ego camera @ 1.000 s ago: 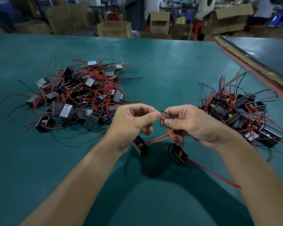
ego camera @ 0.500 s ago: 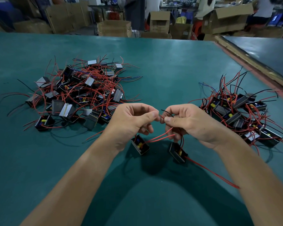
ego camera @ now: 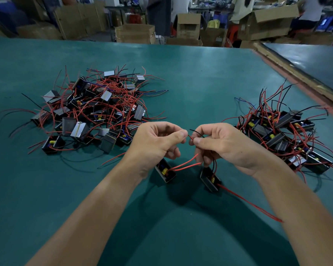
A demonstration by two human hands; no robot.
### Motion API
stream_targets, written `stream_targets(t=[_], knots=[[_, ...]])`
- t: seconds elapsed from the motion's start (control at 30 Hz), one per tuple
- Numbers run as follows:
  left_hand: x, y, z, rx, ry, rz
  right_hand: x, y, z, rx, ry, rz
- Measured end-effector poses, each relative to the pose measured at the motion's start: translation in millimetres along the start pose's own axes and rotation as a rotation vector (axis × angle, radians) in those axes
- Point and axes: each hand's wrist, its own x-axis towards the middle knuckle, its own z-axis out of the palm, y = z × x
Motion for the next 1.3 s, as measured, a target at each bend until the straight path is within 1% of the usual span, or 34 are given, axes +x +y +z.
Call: stream_targets(t=[0.1, 0.17, 0.37, 0.5, 0.67, 0.77, 0.87, 1.0, 1.07, 1.2, 1.3], knots=[[2, 0, -2, 0.005, 0.086, -0.001, 1, 0, 0, 0.021, 0.069, 0.005], [3, -2, -3, 0.021, 0.108, -0.001, 1, 0, 0, 0.028, 0.08, 0.006], [3, -1, -1, 0.022, 0.105, -0.009, 2, -1, 0, 0.016, 0.094, 0.01], [3, -1, -1, 0.015, 0.123, -0.023, 3, 1, 0, -0.017, 0.169, -0.027], [1, -1, -1, 0.032, 0.068, 0.005, 3, 1, 1, -0.066, 0.258, -0.065], [1, 0, -2, 0.048, 0.061, 0.004, 3, 1, 0, -0.066, 0.281, -0.063], [3, 0, -2, 0.042, 0.103, -0.033, 3, 2, 0, -0.034, 0.285, -0.051], [5, -1, -6, 0.094, 0.214, -0.055, 4, 2, 0, 0.005, 0.295, -0.071], [6, -2, -9, 0.116, 0.234, -0.078, 4, 3, 0, 0.021, 0.301, -0.079], [4, -3, -14, 0.142, 0.193, -0.099, 5, 5, 0, 0.017, 0.318, -0.083], [0, -1, -13, 0.096, 0.135, -0.087, 6, 5, 1, 0.025, 0.328, -0.08]])
